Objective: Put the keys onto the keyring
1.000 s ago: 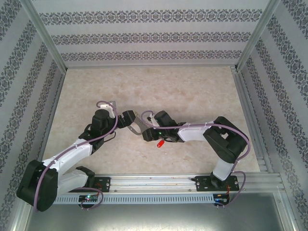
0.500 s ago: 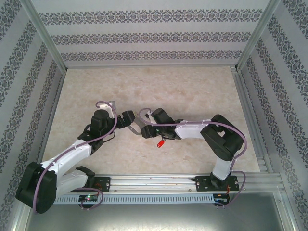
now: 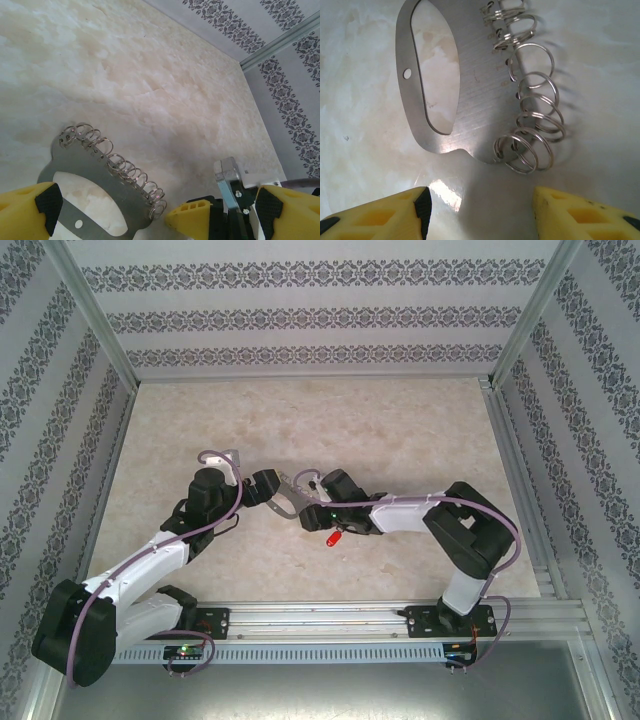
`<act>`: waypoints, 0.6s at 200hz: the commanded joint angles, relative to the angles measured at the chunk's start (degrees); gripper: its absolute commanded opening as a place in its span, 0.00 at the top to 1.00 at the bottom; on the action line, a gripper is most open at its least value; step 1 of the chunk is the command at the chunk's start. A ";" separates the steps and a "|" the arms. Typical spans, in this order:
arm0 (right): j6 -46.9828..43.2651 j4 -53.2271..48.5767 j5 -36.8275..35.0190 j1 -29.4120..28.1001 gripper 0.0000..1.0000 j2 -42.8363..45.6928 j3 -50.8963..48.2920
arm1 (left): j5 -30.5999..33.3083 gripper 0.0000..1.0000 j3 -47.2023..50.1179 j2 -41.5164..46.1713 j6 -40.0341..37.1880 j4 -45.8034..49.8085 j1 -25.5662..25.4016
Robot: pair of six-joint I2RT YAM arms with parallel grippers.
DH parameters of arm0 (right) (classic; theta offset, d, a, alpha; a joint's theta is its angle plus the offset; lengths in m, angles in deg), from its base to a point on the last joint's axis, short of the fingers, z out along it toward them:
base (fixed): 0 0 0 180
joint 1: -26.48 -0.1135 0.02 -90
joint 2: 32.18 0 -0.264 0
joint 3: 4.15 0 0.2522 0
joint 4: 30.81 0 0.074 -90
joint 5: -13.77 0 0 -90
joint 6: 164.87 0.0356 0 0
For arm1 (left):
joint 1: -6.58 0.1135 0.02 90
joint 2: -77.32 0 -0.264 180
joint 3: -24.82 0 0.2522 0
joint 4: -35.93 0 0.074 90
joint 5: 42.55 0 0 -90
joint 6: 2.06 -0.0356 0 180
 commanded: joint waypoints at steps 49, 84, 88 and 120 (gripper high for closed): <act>0.37 1.07 -0.13 1.62 0.44 -1.15 1.38 | 0.71 0.00 0.69 0.63 -0.80 0.50 0.03; 0.58 1.19 1.19 1.72 0.44 -3.10 3.39 | 0.79 0.00 0.56 0.50 -0.73 0.50 -0.02; 0.65 1.25 1.40 1.68 0.44 -3.25 3.49 | 0.73 0.00 0.63 0.50 -0.68 0.50 0.02; 1.02 1.78 2.27 1.72 0.45 -3.33 3.40 | 0.86 0.00 0.69 0.54 -0.70 0.41 0.04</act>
